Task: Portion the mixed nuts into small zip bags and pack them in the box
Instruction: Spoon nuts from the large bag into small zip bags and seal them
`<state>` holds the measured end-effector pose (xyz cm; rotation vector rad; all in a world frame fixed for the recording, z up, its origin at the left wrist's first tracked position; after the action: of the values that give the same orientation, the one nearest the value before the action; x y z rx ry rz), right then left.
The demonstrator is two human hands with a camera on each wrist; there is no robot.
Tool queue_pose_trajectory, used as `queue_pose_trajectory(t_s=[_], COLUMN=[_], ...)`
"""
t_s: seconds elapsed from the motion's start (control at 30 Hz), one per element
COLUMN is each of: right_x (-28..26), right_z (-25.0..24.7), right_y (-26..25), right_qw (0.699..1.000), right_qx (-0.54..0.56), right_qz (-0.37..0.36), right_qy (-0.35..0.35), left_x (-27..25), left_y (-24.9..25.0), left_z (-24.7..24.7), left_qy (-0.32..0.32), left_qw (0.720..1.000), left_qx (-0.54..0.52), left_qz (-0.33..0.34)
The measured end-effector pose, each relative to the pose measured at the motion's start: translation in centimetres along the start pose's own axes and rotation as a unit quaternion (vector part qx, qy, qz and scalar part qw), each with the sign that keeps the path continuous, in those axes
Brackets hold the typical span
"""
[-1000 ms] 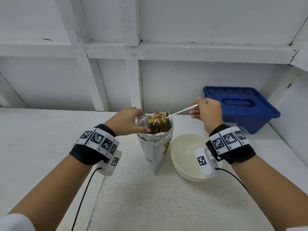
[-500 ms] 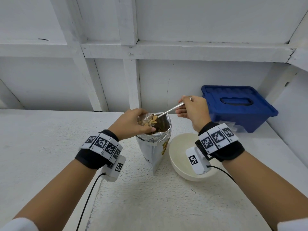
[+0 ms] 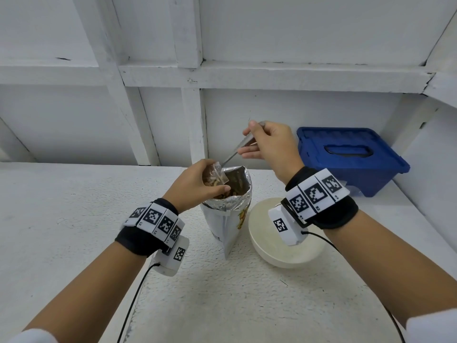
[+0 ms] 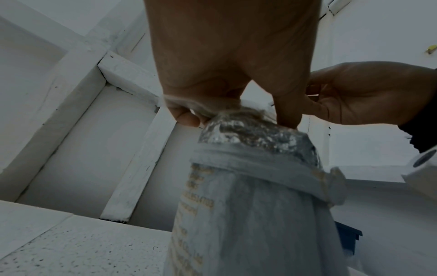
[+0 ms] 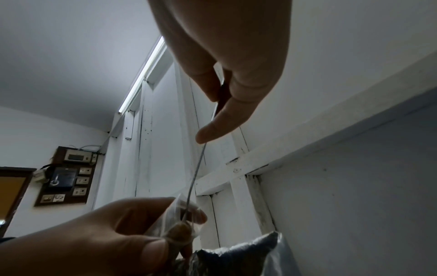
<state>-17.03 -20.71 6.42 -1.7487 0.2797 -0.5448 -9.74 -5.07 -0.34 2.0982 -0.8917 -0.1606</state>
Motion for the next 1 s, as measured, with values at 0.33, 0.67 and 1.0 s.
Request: queue_pose_trajectory(t_s=[0.33,0.67,1.0], right_x=[-0.2,-1.3,-3.3], right_z=[-1.4,-3.5,0.4], right_y=[-2.0,0.4,5.7], right_qw=[0.992,0.979,0.917], right_qx=[-0.023,-0.112,-0.316], right_qz=[-0.114,-0.145,-0.231], right_qy=[0.049,0.085,-0.073], left_x=[-0.3,-0.6,-0.8], left_y=[-1.0,-1.7,-2.2], left_z=[-0.5,-1.5,-1.3], left_qy=[0.065,0.088,0.045], left_qw=[0.996,0.994,0.997], left_qx=[-0.06,-0.07,-0.058], left_qz=[-0.012,-0.014,-0.034])
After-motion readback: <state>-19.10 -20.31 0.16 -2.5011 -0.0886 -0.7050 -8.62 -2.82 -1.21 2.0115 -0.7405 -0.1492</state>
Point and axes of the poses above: each hand's wrist, its own x-axis towards the middle knuckle, its own z-axis out of the palm, y = z × x, the point moved 1 cm from there along x, towards the middle knuckle, and after that the axes turned 4 degrees about -x, right-handed, at the moved point
